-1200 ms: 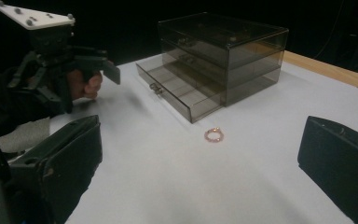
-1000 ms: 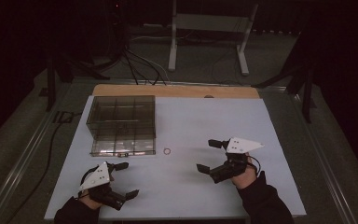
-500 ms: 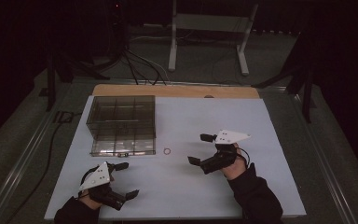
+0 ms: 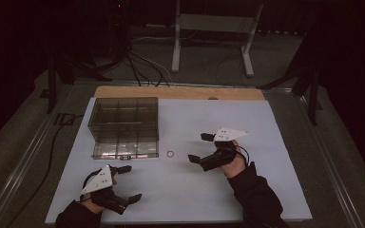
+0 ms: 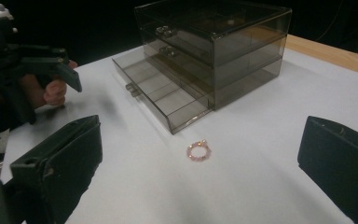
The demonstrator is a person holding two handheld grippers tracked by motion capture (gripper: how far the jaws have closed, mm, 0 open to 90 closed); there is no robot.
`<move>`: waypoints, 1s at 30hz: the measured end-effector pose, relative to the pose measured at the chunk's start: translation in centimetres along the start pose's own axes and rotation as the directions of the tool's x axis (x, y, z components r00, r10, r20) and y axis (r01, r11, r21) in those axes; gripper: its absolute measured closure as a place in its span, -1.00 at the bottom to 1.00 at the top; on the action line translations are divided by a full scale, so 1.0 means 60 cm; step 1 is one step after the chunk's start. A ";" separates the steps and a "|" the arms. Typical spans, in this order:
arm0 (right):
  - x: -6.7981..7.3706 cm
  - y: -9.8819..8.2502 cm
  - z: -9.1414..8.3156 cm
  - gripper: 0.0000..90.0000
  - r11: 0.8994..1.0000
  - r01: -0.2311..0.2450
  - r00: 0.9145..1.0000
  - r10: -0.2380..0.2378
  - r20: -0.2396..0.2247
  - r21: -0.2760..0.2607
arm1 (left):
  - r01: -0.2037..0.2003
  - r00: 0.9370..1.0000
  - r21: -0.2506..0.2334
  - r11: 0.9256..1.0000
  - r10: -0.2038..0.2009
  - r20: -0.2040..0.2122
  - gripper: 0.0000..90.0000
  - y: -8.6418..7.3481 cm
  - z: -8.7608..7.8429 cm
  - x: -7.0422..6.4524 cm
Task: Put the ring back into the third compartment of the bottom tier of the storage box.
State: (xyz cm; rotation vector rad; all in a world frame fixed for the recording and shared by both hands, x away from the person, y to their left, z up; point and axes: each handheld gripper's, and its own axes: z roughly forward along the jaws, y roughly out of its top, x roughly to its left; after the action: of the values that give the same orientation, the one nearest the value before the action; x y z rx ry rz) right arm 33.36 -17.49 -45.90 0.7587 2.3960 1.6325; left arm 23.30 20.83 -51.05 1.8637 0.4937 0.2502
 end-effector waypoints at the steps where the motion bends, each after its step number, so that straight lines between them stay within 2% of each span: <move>1: -0.001 0.000 0.003 -1.00 1.000 -0.002 1.000 0.002 0.000 0.004 | -0.001 1.000 -0.001 1.000 0.001 -0.001 -0.99 0.000 0.000 0.000; 21: -0.012 0.001 0.054 -1.00 0.999 -0.011 1.000 0.011 0.006 0.042 | -0.004 1.000 0.003 1.000 0.004 0.006 -0.99 0.000 0.002 -0.001; 30: -0.018 -0.001 0.069 -1.00 0.998 -0.031 0.999 0.031 0.012 0.062 | -0.001 1.000 -0.001 1.000 0.001 0.006 -0.99 0.001 0.001 0.000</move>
State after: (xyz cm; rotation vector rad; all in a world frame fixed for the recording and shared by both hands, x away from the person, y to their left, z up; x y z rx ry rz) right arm 35.87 -14.57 -47.77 0.8166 2.4497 1.5676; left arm 23.35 20.79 -51.01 1.8631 0.4884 0.2452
